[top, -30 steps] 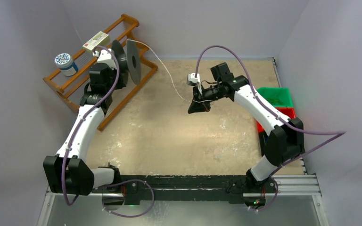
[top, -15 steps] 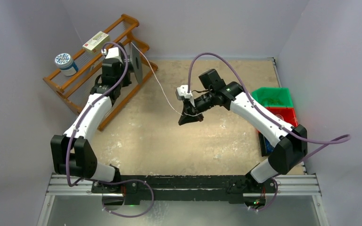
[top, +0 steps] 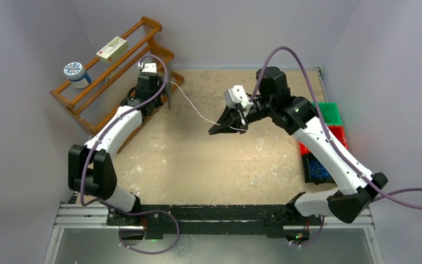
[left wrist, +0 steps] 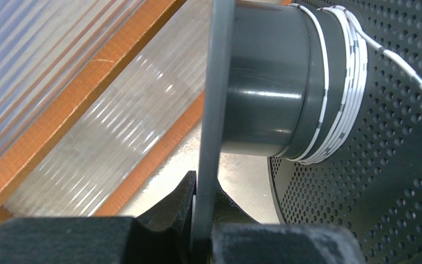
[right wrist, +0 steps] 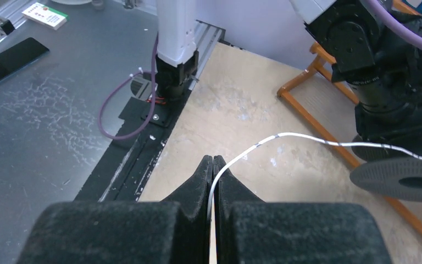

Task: Wrap the cables
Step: Wrap the cable around the cable reel.

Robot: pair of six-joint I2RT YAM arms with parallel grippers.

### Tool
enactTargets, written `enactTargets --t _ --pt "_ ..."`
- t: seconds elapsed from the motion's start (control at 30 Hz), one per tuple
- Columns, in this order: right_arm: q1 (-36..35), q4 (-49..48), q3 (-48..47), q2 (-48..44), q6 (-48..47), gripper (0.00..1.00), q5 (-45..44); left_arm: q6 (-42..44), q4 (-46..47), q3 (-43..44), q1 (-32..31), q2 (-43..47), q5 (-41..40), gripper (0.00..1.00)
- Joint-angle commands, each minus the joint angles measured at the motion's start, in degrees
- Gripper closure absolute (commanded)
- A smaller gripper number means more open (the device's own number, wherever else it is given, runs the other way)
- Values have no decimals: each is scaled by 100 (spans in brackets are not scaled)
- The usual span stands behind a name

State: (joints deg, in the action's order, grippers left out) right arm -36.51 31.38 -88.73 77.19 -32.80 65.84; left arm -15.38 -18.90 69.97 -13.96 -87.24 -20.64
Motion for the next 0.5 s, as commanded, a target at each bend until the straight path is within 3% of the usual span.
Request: enactTargets --t 0.0,0.17,0.3,0.47 --pt "-102 -61 129 155 51 100 355 -54 310 588 3 -11 -376 100" --pt "-468 595 366 288 -715 100 376 -268 261 820 6 -70 -85 100" --pt "-855 1034 757 436 -1231 100 9 -587 579 875 124 119 660 100" --pt "-1013 797 1363 432 -1096 100 -443 -967 742 1210 261 248 1449 100"
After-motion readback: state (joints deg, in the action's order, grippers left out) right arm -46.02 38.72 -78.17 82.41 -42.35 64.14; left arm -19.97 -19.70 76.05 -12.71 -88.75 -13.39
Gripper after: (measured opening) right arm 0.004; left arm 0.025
